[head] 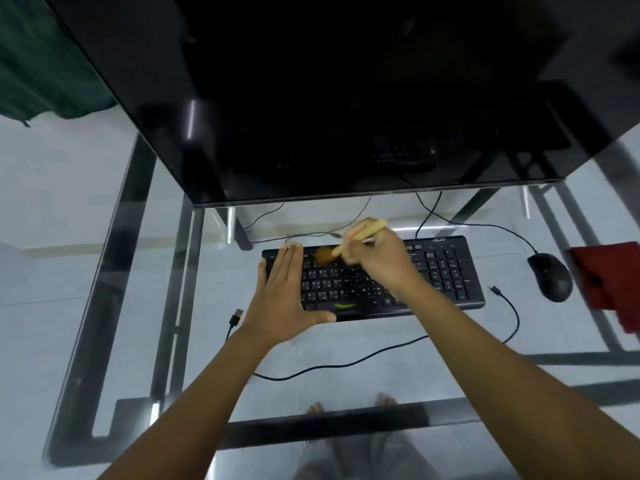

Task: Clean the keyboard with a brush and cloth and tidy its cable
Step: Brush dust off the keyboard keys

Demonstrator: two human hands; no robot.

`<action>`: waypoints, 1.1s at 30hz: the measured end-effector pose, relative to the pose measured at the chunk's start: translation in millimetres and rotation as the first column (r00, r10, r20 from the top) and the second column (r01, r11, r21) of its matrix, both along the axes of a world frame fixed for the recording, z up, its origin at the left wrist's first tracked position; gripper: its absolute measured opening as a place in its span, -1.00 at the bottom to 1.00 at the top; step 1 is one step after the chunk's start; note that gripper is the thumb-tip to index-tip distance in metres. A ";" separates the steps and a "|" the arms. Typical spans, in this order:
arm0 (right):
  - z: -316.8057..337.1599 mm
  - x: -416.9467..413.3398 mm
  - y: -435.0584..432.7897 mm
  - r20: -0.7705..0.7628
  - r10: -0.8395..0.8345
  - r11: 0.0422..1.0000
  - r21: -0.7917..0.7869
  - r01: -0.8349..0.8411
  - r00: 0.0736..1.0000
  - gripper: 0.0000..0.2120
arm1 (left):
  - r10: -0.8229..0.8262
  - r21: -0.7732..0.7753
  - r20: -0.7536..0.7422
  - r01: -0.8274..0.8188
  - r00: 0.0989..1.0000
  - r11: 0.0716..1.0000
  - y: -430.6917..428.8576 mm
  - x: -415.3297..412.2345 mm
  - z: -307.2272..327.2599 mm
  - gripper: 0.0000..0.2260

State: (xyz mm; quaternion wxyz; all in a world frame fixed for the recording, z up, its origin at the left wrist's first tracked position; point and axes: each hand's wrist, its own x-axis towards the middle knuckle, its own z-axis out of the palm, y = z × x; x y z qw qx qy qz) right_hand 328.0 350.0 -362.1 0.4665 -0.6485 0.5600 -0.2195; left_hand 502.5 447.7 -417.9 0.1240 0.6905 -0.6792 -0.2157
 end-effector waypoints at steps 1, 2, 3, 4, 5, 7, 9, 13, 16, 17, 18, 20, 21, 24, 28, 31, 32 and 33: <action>-0.9 -5.0 3.6 0.013 0.085 0.991 0.102 -0.086 0.996 -0.93 | -0.013 0.000 0.024 0.013 1.000 1.000 -0.3 -3.1 -0.4 0.17; -2.2 -9.6 5.2 -0.035 0.119 0.988 0.101 -0.115 0.992 -0.91 | -0.016 0.004 0.039 0.016 0.999 1.000 -1.1 -6.3 -1.3 0.17; -4.1 -14.4 4.0 -0.066 0.084 0.996 0.028 -0.082 0.994 -0.87 | -0.013 0.009 0.049 0.012 0.999 1.000 -2.1 -9.6 -1.6 0.17; -3.8 -19.3 2.2 -0.092 0.002 0.995 -0.098 -0.011 0.996 -0.85 | -0.007 0.017 0.056 0.006 0.998 1.000 -3.1 -12.6 -1.3 0.16; -4.9 -24.6 0.5 -0.052 -0.067 0.983 -0.177 0.056 0.996 -0.85 | -0.002 0.023 0.064 0.000 0.998 1.000 -3.9 -15.5 -1.0 0.16; -3.1 -30.8 1.0 -0.025 -0.017 0.992 -0.125 0.014 1.000 -0.88 | -0.002 0.039 0.082 -0.001 0.997 0.999 -3.9 -19.3 -1.2 0.16; -3.8 -33.9 6.6 -0.070 0.111 0.993 -0.021 -0.113 0.991 -0.87 | -0.002 0.065 0.098 -0.004 0.995 0.998 -3.2 -20.6 -1.5 0.15; 0.5 -52.3 -4.3 0.020 -0.106 0.980 -0.167 0.108 0.994 -0.86 | 0.021 0.074 0.126 -0.031 0.992 0.997 -0.6 -24.4 -4.5 0.15; 1.9 -60.5 3.6 -0.012 0.176 0.975 0.136 -0.173 0.984 -0.91 | 0.031 0.052 0.140 -0.038 0.990 0.998 3.6 -27.3 -5.1 0.14; -0.8 -61.3 4.8 -0.038 0.167 0.983 0.087 -0.163 0.985 -0.89 | 0.033 0.046 0.143 -0.040 0.989 0.998 4.4 -27.7 -5.1 0.14; -1.4 -62.9 3.7 -0.041 0.067 0.998 0.007 -0.067 0.997 -0.87 | 0.034 0.049 0.150 -0.042 0.988 0.998 4.3 -28.5 -4.2 0.14; -1.3 -68.2 0.6 0.068 -0.122 0.990 -0.065 0.127 0.990 -0.87 | 0.032 0.067 0.173 -0.044 0.984 0.997 1.4 -31.2 -1.0 0.15; 0.8 -68.5 0.2 0.095 -0.110 0.994 0.008 0.110 0.989 -0.88 | 0.027 0.072 0.178 -0.041 0.984 0.997 -1.7 -32.9 0.5 0.16; -1.2 -68.1 5.8 -0.019 0.101 0.987 0.131 -0.097 0.995 -0.88 | -0.023 0.104 0.174 0.004 0.984 0.995 -14.3 -41.4 4.5 0.18; 3.9 -81.3 -2.5 0.017 -0.080 0.996 -0.044 0.081 0.997 -0.89 | -0.103 0.152 0.158 0.079 0.982 0.985 -29.4 -55.6 5.5 0.18; 7.7 -87.6 3.8 -0.071 0.243 0.939 0.269 -0.216 0.967 -0.93 | -0.158 0.186 0.177 0.125 0.971 0.975 -32.9 -59.4 4.4 0.19; 6.5 -88.6 2.7 -0.105 0.196 0.959 0.226 -0.169 0.975 -0.93 | -0.169 0.194 0.189 0.132 0.967 0.972 -33.4 -59.3 3.1 0.18; 7.4 -89.5 0.7 -0.101 0.065 0.991 0.119 -0.053 0.993 -0.93 | -0.173 0.201 0.196 0.133 0.965 0.970 -33.8 -59.1 2.4 0.17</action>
